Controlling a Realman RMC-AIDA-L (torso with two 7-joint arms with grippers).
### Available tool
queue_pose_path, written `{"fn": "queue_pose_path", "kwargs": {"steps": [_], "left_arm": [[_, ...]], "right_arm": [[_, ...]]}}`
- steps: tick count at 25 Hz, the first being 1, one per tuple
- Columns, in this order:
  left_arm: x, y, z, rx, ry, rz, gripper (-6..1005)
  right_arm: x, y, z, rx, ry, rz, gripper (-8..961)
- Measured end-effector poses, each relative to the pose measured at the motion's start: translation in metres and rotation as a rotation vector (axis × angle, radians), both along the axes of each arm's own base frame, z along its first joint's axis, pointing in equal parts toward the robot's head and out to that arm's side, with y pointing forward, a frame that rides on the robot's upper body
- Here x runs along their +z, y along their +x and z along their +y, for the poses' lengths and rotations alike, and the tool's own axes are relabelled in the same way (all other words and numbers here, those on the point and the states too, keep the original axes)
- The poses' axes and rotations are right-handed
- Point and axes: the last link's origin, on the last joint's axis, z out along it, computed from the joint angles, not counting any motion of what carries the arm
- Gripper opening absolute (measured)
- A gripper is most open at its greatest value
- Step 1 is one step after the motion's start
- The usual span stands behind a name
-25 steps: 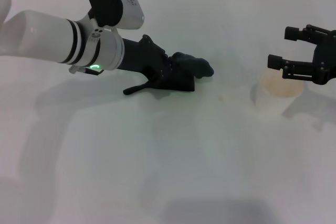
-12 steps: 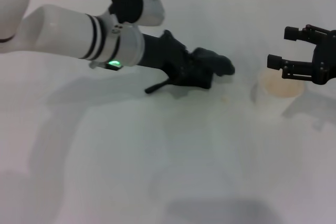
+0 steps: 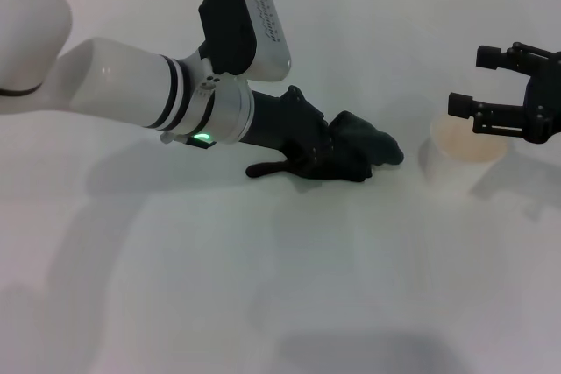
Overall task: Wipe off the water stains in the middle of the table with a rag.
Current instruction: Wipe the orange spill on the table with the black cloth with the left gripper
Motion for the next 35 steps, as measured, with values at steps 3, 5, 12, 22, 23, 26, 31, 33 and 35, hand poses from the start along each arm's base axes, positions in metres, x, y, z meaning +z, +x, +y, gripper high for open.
{"fn": "queue_pose_path", "kwargs": {"steps": [3,5,12,22,23,26,31,33,35], "left_arm": [[-0.001,-0.002,-0.002,0.006,-0.007,0.001,115],[-0.001,-0.003,-0.003,0.009,-0.013,0.001,115],[-0.005,-0.005,-0.012,0.015,-0.066,0.011,117],[-0.01,-0.011,-0.022,0.034,-0.105,0.02,120],[-0.01,-0.011,-0.023,0.036,-0.105,0.017,121],[-0.009,-0.012,-0.022,0.04,-0.103,0.016,122],[-0.006,-0.012,-0.021,0.044,-0.098,0.015,123],[-0.005,-0.013,-0.019,0.043,-0.092,0.019,124],[-0.004,-0.014,-0.017,0.043,-0.081,0.023,124]], "right_arm": [[0.0,0.0,0.0,0.002,0.0,0.0,857],[0.0,-0.001,0.001,0.003,0.0,0.0,858],[0.0,-0.002,0.002,0.005,0.002,0.0,857],[0.001,0.002,0.0,-0.009,0.004,-0.004,857],[0.002,0.003,0.0,-0.013,0.003,-0.007,857],[0.004,0.007,-0.001,-0.024,0.005,-0.019,857],[0.006,0.01,-0.003,-0.033,0.007,-0.022,857],[0.006,0.011,-0.003,-0.035,0.005,-0.021,858],[0.008,0.012,-0.004,-0.037,0.007,-0.019,858]]}}
